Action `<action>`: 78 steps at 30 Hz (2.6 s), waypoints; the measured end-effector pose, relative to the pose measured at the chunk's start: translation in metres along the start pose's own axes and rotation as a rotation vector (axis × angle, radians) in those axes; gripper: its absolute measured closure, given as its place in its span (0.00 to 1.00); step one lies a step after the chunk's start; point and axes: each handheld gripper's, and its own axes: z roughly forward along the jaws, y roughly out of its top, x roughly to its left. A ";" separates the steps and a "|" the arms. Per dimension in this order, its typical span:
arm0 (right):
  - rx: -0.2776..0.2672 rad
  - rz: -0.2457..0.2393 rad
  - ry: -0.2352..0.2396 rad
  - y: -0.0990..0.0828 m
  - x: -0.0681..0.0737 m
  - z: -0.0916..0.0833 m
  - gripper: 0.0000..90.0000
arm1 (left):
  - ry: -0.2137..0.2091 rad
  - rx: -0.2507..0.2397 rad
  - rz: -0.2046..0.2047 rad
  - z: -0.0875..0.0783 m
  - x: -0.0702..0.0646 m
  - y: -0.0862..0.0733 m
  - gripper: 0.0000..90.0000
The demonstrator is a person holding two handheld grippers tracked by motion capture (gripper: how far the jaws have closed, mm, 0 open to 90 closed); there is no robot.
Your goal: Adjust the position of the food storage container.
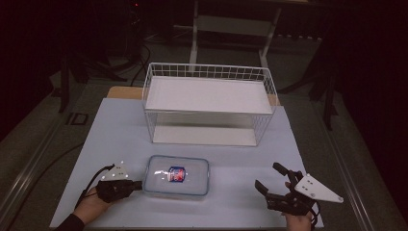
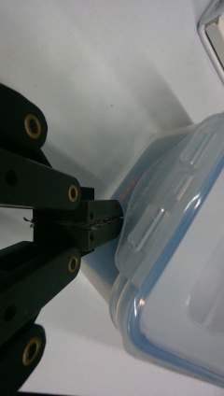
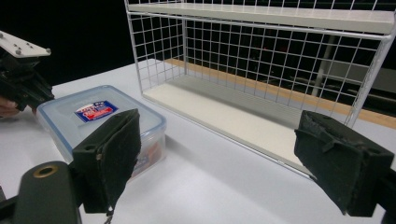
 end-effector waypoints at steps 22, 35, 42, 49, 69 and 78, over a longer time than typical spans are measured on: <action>-0.001 -0.006 0.012 0.000 0.003 0.002 0.16 | -0.042 -0.016 -0.027 0.014 -0.001 0.023 1.00; 0.005 -0.005 0.020 -0.001 0.001 0.003 0.17 | -0.100 -0.011 -0.011 0.037 -0.008 0.040 1.00; 0.005 -0.004 0.019 -0.001 0.001 0.003 0.17 | -0.136 -0.013 0.002 0.051 -0.014 0.051 1.00; 0.013 -0.004 0.026 -0.002 0.001 0.004 0.18 | -0.159 -0.008 0.019 0.063 -0.020 0.061 1.00; 0.030 -0.010 0.022 -0.002 0.002 0.005 0.18 | -0.177 -0.007 0.034 0.088 -0.018 0.083 1.00; 0.056 -0.046 0.004 -0.003 0.006 0.010 0.16 | -0.146 -0.086 -0.025 0.053 -0.019 0.090 0.69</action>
